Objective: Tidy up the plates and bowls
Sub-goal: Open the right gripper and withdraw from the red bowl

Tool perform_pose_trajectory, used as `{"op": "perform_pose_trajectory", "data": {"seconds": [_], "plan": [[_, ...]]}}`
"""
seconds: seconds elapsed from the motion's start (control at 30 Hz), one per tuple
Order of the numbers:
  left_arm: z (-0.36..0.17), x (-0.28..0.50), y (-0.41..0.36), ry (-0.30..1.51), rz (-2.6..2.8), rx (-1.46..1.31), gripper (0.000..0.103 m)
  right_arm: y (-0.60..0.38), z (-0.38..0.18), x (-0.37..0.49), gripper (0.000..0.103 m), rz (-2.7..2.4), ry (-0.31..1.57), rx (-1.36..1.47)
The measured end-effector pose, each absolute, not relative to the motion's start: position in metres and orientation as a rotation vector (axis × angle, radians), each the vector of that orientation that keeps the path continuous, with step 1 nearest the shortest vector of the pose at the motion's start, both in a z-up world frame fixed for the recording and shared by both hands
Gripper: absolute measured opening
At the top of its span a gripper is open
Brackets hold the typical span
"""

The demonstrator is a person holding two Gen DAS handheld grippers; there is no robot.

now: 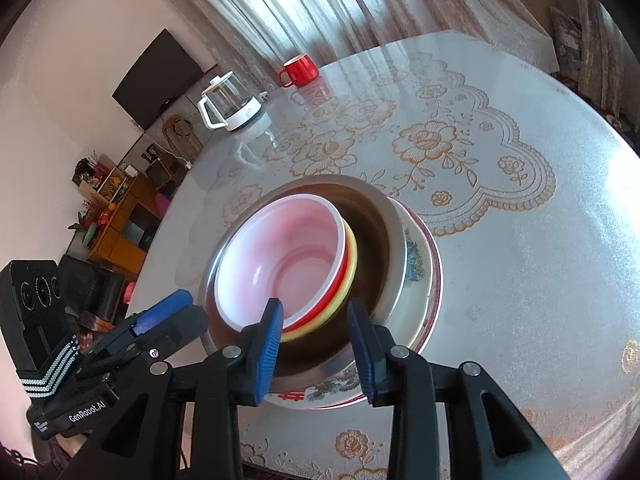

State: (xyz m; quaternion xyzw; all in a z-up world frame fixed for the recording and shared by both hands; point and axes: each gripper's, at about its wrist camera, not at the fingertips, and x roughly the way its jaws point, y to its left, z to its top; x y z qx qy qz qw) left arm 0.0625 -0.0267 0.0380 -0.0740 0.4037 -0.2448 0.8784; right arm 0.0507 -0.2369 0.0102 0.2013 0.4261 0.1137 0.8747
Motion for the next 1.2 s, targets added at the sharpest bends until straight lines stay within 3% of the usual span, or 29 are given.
{"op": "perform_pose_trajectory", "data": {"seconds": [0.17, 0.3, 0.37, 0.43, 1.0, 1.1, 1.2], "plan": [[0.033, 0.061, -0.010, 0.803, -0.336, -0.107, 0.078, -0.226, 0.025, 0.036, 0.043, 0.137, 0.788, 0.296], [0.029, 0.057, 0.002, 0.766, -0.238, -0.089, 0.088, -0.212, 0.030, 0.024, 0.064, 0.018, 0.696, 0.186], [0.028, 0.053, 0.006, 0.743, -0.208, -0.085, 0.091, -0.203, 0.028, 0.020, 0.066, -0.025, 0.668, 0.153], [0.027, 0.050, 0.007, 0.727, -0.181, -0.074, 0.103, -0.194, 0.026, 0.018, 0.066, -0.059, 0.650, 0.123], [0.027, 0.035, 0.000, 0.678, -0.108, -0.060, 0.102, -0.192, 0.009, 0.019, 0.066, -0.152, 0.661, 0.113], [0.025, 0.037, 0.001, 0.671, -0.087, -0.040, 0.095, -0.191, 0.007, 0.019, 0.066, -0.152, 0.666, 0.108], [0.023, 0.039, 0.003, 0.682, -0.093, -0.048, 0.096, -0.192, 0.008, 0.019, 0.066, -0.150, 0.662, 0.112]]}}
